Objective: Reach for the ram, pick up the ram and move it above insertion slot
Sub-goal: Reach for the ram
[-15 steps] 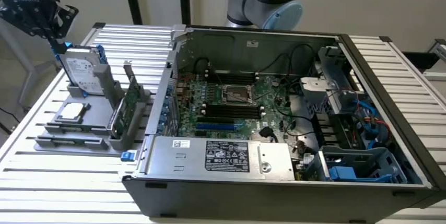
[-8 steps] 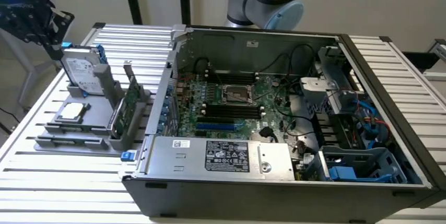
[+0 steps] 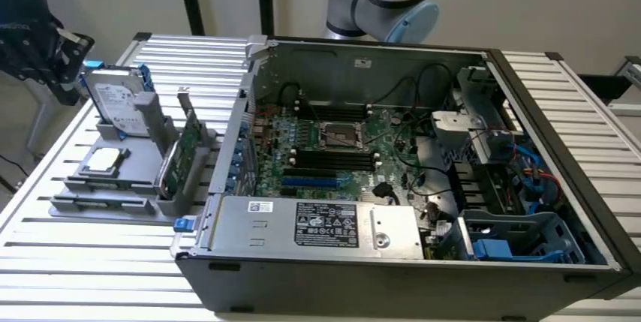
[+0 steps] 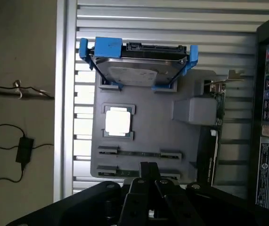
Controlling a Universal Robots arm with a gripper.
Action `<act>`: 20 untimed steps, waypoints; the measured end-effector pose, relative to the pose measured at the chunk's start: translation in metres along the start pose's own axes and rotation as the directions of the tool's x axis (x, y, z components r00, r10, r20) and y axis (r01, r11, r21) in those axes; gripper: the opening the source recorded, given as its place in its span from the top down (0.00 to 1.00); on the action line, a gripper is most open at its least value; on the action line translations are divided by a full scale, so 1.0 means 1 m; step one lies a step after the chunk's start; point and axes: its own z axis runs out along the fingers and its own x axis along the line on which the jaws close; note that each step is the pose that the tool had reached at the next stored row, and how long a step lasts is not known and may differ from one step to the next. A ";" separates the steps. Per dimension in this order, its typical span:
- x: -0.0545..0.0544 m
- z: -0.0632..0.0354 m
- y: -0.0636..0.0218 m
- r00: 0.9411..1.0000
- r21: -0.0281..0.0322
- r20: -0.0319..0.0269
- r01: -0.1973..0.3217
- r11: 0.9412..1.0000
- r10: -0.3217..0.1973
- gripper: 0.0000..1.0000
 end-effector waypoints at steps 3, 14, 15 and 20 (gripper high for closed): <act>0.000 0.0005 -0.0140 1.000 0.000 0.000 0.000 1.000 0.000 0.89; -0.015 0.0043 -0.0348 1.000 0.000 -0.001 0.005 1.000 -0.005 0.89; -0.015 0.0043 -0.0354 1.000 0.000 -0.001 0.005 1.000 -0.005 0.89; -0.015 0.0055 -0.0380 1.000 0.000 -0.003 0.021 1.000 -0.021 0.89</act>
